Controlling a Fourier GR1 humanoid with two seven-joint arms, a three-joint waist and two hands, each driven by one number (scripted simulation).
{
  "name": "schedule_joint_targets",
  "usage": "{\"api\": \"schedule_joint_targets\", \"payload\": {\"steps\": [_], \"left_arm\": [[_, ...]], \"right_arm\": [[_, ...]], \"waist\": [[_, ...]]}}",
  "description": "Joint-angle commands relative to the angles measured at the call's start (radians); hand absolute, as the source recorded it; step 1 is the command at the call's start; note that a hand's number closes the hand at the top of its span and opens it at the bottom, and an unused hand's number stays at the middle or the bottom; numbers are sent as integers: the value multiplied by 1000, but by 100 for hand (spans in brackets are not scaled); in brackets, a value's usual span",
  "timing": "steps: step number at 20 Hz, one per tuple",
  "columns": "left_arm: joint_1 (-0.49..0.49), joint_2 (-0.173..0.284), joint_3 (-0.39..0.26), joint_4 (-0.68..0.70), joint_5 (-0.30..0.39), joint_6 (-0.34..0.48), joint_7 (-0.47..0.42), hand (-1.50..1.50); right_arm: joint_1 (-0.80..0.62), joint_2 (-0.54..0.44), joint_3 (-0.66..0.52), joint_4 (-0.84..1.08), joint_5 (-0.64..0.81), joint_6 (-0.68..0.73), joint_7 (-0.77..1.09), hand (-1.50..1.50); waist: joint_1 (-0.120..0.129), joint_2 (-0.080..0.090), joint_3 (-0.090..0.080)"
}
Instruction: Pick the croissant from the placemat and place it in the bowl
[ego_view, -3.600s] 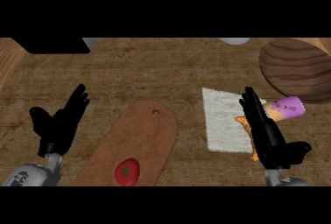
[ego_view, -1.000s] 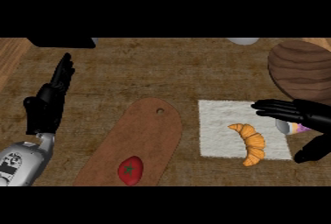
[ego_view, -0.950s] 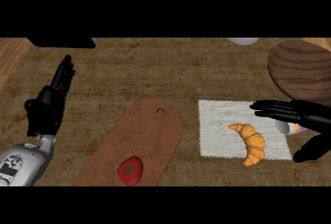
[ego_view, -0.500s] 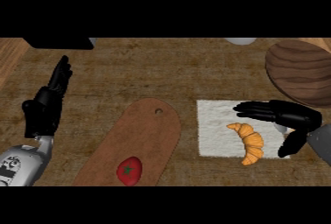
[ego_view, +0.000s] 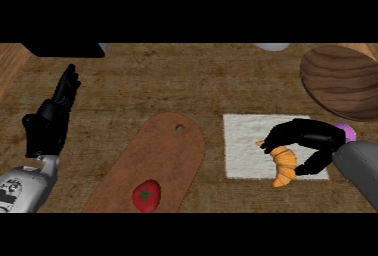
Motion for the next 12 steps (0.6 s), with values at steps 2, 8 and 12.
{"api": "schedule_joint_targets", "payload": {"steps": [2, 8, 12], "left_arm": [[-9, 1, 24, -13, -1, -19, 26, 0], [3, -40, -6, -13, -50, -2, 22, 0], [95, -30, 38, -41, -20, -38, -45, 0]], "right_arm": [[-11, 64, -2, 51, 24, -34, -178, 150], [-30, 68, -17, 54, -6, 9, -205, 150], [-69, 181, -48, 134, -4, -23, 19, 150]], "waist": [[-5, -1, 1], [-12, -2, 0], [-1, -2, 0]]}}
